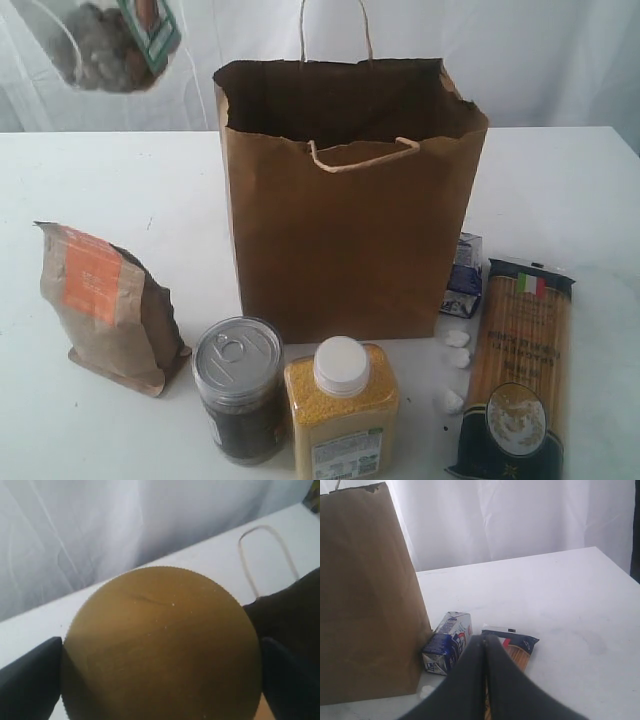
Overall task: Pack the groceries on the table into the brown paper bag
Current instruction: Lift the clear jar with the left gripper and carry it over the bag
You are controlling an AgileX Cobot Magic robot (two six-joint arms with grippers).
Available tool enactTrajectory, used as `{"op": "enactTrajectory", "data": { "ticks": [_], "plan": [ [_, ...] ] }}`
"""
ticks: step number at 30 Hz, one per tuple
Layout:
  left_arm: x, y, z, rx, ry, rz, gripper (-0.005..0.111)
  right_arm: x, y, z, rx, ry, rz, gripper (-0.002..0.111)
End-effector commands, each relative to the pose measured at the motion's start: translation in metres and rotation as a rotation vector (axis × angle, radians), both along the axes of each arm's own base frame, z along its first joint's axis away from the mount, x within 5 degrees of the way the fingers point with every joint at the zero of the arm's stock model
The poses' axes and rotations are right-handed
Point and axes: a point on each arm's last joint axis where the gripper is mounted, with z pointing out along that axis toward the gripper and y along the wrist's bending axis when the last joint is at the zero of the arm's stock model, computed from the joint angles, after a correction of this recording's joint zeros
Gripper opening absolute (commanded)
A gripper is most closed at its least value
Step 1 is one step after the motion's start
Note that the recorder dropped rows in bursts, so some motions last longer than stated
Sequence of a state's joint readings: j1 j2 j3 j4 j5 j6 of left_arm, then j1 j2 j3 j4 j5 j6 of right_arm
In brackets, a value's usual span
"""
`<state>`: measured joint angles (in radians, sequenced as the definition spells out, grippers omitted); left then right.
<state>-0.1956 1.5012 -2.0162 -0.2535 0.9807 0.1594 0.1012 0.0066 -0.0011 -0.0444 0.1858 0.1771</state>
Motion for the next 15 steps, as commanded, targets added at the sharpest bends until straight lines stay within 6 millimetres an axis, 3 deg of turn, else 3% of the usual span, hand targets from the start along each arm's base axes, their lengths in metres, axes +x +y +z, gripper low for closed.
{"op": "enactTrajectory", "data": {
  "ticks": [1, 4, 6, 10, 15],
  "plan": [
    [-0.044, 0.001, 0.058, -0.109, -0.162, -0.063, 0.000, 0.000, 0.000, 0.001, 0.001, -0.014, -0.002, 0.000],
    [-0.068, -0.001, 0.085, -0.187, -0.240, -0.128, 0.000, 0.000, 0.000, 0.001, 0.001, -0.014, -0.002, 0.000],
    [-0.070, -0.009, 0.088, -0.254, -0.224, -0.209, 0.000, 0.000, 0.000, 0.001, 0.001, -0.014, -0.002, 0.000],
    [-0.050, -0.034, 0.072, -0.307, -0.120, -0.409, 0.000, 0.000, 0.000, 0.001, 0.001, -0.014, -0.002, 0.000],
    [-0.044, -0.060, 0.065, -0.294, -0.121, -0.498, 0.000, 0.000, 0.000, 0.001, 0.001, -0.014, -0.002, 0.000]
  ]
}}
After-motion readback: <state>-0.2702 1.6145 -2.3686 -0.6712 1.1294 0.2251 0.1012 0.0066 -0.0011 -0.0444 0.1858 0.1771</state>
